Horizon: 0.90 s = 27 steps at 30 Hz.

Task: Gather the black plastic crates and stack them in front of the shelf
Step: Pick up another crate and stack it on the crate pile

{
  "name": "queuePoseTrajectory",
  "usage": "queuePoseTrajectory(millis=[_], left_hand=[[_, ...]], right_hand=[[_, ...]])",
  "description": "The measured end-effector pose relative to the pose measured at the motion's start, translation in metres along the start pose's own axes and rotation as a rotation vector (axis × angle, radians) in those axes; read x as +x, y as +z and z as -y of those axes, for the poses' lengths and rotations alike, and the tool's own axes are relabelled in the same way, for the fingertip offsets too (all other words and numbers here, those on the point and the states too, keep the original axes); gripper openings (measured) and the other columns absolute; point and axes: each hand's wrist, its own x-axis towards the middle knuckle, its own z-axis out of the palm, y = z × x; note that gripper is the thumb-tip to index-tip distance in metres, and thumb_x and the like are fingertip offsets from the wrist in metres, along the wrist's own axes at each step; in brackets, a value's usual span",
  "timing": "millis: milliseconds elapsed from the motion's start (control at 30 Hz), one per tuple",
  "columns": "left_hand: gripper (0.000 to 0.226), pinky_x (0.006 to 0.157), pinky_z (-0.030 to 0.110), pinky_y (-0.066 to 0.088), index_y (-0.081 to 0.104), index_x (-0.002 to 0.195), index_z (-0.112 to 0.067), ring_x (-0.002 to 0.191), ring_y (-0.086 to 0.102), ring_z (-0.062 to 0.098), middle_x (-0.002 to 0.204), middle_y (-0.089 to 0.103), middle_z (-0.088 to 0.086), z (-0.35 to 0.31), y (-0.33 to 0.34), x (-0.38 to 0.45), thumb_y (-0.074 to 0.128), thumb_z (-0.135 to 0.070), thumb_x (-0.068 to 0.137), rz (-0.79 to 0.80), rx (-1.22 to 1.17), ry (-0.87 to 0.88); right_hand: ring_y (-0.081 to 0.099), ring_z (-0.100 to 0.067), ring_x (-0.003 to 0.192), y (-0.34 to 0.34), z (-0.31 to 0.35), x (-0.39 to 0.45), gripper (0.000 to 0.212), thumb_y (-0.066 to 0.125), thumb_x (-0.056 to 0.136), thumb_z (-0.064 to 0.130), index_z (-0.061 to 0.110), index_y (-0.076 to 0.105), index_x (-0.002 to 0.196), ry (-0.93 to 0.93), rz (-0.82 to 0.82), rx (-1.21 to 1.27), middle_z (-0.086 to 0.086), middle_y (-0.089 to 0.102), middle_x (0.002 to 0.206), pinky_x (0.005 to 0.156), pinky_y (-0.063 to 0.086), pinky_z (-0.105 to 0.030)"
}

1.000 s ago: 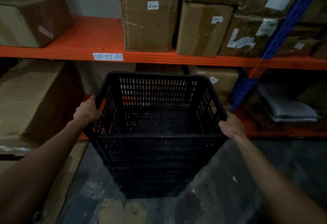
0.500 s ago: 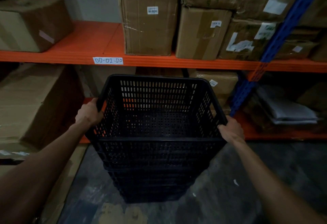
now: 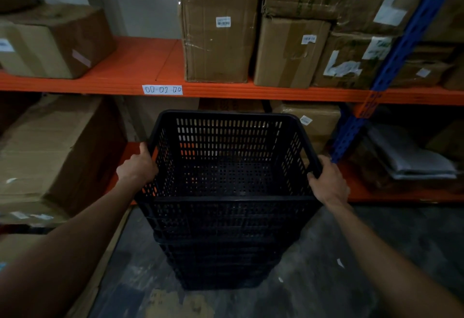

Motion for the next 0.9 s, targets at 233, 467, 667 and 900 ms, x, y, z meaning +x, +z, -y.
queuePoseTrajectory(millis=[233, 467, 667, 900], left_hand=[[0.082, 0.074, 0.043, 0.043, 0.003, 0.153, -0.024, 0.108, 0.059, 0.040, 0.129, 0.053, 0.018, 0.003, 0.003, -0.008, 0.053, -0.034, 0.088, -0.018, 0.022, 0.008], [0.085, 0.073, 0.044, 0.044, 0.003, 0.153, -0.022, 0.109, 0.058, 0.041, 0.143, 0.038, 0.017, -0.001, 0.000, -0.015, 0.056, -0.032, 0.088, -0.062, 0.043, 0.082], [0.090, 0.082, 0.048, 0.046, 0.001, 0.153, -0.024, 0.121, 0.049, 0.042, 0.151, 0.023, 0.016, -0.005, -0.003, -0.021, 0.059, -0.036, 0.086, -0.013, 0.005, 0.054], [0.072, 0.096, 0.058, 0.045, 0.022, 0.147, -0.027, 0.130, 0.037, 0.046, 0.153, 0.016, 0.014, -0.005, -0.012, -0.045, 0.057, -0.043, 0.086, -0.117, -0.191, 0.074]], right_hand=[[0.060, -0.034, 0.106, -0.002, 0.002, -0.005, 0.048, 0.053, 0.090, 0.039, 0.033, 0.043, 0.137, -0.006, -0.029, -0.011, -0.008, 0.058, 0.122, 0.080, 0.047, -0.038], [0.061, -0.034, 0.102, -0.003, -0.003, -0.004, 0.039, 0.052, 0.089, 0.040, 0.031, 0.051, 0.128, 0.038, -0.018, 0.033, -0.008, 0.061, 0.114, 0.078, 0.050, -0.039], [0.046, -0.033, 0.119, -0.006, 0.005, -0.001, 0.043, 0.049, 0.090, 0.047, 0.028, 0.052, 0.129, -0.070, -0.091, -0.113, -0.008, 0.050, 0.128, 0.093, 0.041, -0.046], [0.049, -0.026, 0.111, -0.003, 0.068, -0.021, 0.026, 0.046, 0.093, 0.048, 0.031, 0.064, 0.099, -0.429, -0.029, 0.051, 0.000, 0.054, 0.109, 0.094, 0.033, -0.044]])
